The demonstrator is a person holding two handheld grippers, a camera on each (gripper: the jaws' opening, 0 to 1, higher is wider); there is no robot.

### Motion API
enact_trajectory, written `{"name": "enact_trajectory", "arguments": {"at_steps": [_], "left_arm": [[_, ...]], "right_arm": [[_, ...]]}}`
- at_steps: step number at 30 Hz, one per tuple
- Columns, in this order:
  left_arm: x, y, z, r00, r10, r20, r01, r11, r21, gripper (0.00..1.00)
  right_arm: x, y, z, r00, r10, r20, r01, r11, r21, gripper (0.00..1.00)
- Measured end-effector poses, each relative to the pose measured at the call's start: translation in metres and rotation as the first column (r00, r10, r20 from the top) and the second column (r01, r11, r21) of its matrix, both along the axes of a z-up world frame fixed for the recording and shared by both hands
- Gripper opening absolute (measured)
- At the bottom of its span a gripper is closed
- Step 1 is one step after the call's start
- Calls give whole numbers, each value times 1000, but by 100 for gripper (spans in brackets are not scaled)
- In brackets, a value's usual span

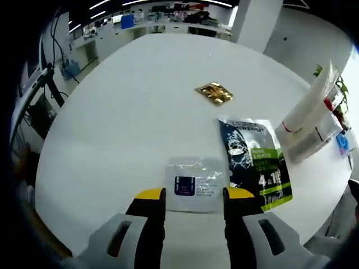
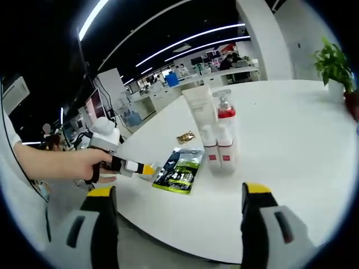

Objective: Arrange the skincare products in the storage area until every visible bottle or jar stands upright without overlapping.

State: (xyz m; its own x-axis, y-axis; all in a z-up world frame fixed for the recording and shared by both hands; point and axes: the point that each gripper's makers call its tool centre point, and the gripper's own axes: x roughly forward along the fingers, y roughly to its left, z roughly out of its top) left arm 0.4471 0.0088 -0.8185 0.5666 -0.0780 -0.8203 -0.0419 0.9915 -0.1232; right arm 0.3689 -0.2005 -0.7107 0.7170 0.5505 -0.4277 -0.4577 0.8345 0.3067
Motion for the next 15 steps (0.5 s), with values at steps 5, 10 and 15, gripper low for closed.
{"name": "enact_trajectory", "arguments": {"at_steps": [5, 10, 15], "left_arm": [[0, 1, 1, 1000, 13, 8, -13, 1000, 5, 38], [1, -1, -2, 999, 31, 11, -31, 1000, -3, 38], [3, 0, -3, 999, 33, 22, -33, 999, 9, 38]], "right_arm": [[0, -1, 0, 1000, -3, -2, 3, 1000, 2, 92], [0, -1, 0, 1000, -2, -3, 2, 1000, 1, 93], [0, -1, 0, 1000, -5, -3, 5, 1000, 2, 93]]}}
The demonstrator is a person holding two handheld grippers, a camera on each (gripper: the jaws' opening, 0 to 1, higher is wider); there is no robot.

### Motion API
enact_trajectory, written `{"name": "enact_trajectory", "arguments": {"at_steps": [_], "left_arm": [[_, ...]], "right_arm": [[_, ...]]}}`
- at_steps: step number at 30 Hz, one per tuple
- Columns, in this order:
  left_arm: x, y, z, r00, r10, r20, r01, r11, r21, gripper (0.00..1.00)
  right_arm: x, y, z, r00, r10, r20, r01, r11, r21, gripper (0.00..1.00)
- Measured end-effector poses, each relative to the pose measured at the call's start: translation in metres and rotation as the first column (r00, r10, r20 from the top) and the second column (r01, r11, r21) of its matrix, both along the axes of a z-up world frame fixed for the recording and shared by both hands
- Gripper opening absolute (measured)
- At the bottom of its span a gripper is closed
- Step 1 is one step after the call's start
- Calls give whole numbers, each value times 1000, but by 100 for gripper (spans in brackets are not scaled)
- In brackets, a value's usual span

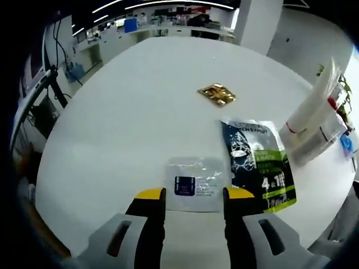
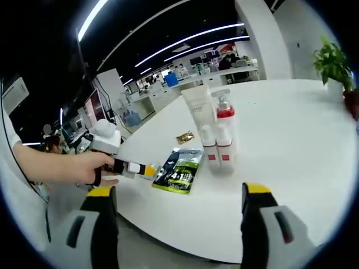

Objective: Arrange the skincare products in the storage area until every visible bottle or jar stands upright without overlapping.

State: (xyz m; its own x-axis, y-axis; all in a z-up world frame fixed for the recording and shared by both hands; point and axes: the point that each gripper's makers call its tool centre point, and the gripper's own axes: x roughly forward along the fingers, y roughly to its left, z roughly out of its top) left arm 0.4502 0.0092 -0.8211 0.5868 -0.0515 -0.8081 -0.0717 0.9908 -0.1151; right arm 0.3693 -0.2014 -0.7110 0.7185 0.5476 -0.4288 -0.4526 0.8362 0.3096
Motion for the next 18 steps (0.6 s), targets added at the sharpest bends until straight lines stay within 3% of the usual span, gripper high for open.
{"name": "enact_trajectory", "arguments": {"at_steps": [18], "left_arm": [[0, 0, 2, 999, -36, 17, 36, 999, 23, 42]], "right_arm": [[0, 0, 0, 1000, 0, 2, 0, 1000, -5, 93]]}}
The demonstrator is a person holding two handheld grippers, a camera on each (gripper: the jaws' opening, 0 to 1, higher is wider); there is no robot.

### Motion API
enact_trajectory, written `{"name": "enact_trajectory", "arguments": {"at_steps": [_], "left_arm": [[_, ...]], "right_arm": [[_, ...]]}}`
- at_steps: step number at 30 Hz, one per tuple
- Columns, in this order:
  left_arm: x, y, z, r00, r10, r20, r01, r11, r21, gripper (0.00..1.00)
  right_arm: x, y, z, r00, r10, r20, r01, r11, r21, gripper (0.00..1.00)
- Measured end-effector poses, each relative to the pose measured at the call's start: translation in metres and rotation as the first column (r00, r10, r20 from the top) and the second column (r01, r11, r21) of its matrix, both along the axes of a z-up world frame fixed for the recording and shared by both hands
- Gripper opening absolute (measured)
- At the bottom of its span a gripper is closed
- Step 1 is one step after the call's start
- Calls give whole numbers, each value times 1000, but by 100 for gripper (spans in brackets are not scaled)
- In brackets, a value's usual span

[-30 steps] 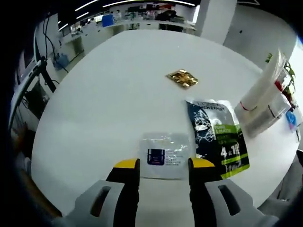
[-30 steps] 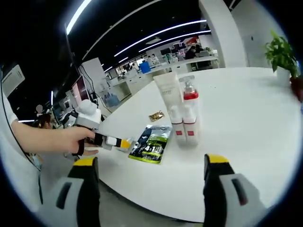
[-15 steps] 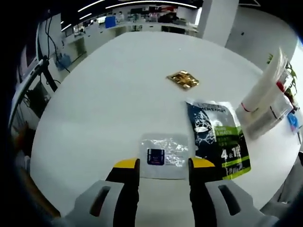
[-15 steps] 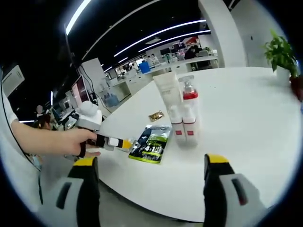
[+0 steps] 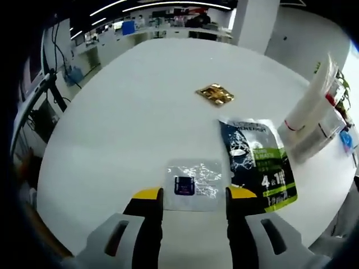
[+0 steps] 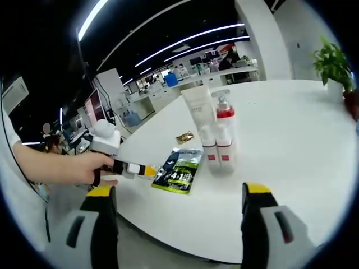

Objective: Arrange the skincare products in the storage area until every visible bottle or jar stands upright without overlapping.

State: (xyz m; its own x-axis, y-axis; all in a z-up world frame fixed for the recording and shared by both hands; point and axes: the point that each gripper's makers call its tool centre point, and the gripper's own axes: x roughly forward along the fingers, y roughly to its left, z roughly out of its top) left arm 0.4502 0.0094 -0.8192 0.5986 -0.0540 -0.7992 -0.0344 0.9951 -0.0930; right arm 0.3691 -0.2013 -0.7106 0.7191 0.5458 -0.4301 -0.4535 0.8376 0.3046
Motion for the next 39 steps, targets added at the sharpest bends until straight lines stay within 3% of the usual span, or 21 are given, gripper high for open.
{"name": "enact_trajectory", "arguments": {"at_steps": [5, 8, 12, 15, 25, 27, 30, 39], "left_arm": [[1, -1, 6, 999, -41, 25, 41, 999, 14, 44], [3, 2, 11, 992, -105, 64, 101, 993, 58, 47], [1, -2, 20, 982, -158, 107, 152, 986, 64, 59], [-1, 1, 18, 978, -178, 109, 170, 983, 74, 67], [-4, 3, 27, 966, -202, 164, 201, 979, 18, 84], [0, -4, 32, 950, -227, 214, 235, 972, -10, 90], [-5, -12, 40, 942, -237, 238, 256, 965, -51, 97], [-16, -17, 50, 911, -314, 269, 338, 940, -47, 97]], "right_arm": [[0, 0, 0, 1000, 2, 1, -2, 1000, -2, 93], [0, 0, 0, 1000, 3, 3, -3, 1000, -4, 93], [0, 0, 0, 1000, 3, 7, -3, 1000, -4, 93], [0, 0, 1, 1000, 3, 10, -3, 1000, -5, 93], [1, -1, 3, 1000, -4, 29, 4, 1000, -5, 92], [1, -1, 4, 999, -2, 32, 3, 1000, -6, 92], [1, -1, 4, 999, -3, 37, 3, 1000, -8, 92], [0, -1, 5, 999, 4, 45, -4, 1000, -15, 92]]}}
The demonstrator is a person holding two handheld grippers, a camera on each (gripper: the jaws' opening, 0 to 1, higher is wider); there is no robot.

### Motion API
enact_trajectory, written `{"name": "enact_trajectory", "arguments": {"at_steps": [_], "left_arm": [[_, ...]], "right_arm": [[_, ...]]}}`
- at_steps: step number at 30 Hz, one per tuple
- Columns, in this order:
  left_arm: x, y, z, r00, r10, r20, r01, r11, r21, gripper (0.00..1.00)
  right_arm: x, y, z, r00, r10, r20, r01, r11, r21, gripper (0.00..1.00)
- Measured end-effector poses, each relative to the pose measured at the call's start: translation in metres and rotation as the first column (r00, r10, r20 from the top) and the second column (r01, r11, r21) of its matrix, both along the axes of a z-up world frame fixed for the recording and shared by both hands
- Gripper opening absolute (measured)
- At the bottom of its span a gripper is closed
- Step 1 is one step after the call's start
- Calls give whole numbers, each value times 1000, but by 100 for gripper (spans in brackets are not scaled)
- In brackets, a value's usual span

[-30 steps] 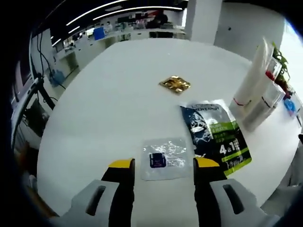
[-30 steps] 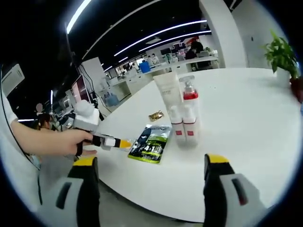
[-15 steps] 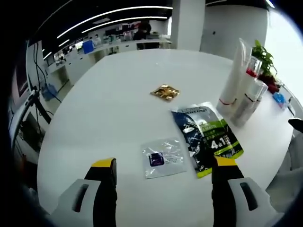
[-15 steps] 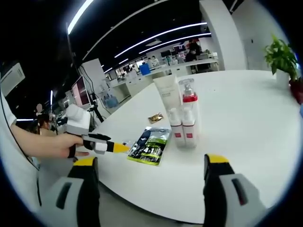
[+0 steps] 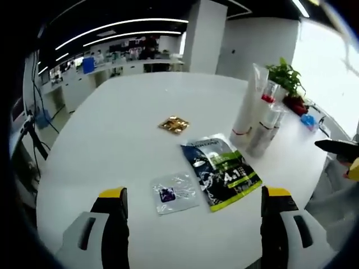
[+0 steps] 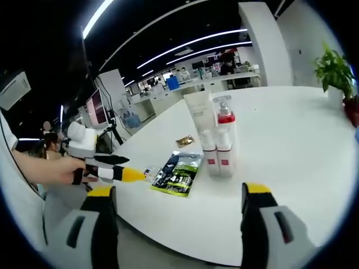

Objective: Arrange the skincare products in the storage area until every visible bottle or jar stands upright without overlapping.

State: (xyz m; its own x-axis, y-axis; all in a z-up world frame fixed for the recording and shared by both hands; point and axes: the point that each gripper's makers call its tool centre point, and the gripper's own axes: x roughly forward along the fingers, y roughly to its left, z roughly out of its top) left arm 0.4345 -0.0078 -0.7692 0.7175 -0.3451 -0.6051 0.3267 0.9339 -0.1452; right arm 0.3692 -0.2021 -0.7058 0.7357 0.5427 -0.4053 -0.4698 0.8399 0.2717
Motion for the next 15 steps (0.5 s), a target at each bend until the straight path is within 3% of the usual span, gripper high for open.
{"name": "enact_trajectory", "arguments": {"at_steps": [15], "left_arm": [[-29, 13, 6, 997, -71, 5, 71, 997, 13, 97]], "right_arm": [[-1, 1, -1, 1000, 7, 3, -7, 1000, -21, 92]]}}
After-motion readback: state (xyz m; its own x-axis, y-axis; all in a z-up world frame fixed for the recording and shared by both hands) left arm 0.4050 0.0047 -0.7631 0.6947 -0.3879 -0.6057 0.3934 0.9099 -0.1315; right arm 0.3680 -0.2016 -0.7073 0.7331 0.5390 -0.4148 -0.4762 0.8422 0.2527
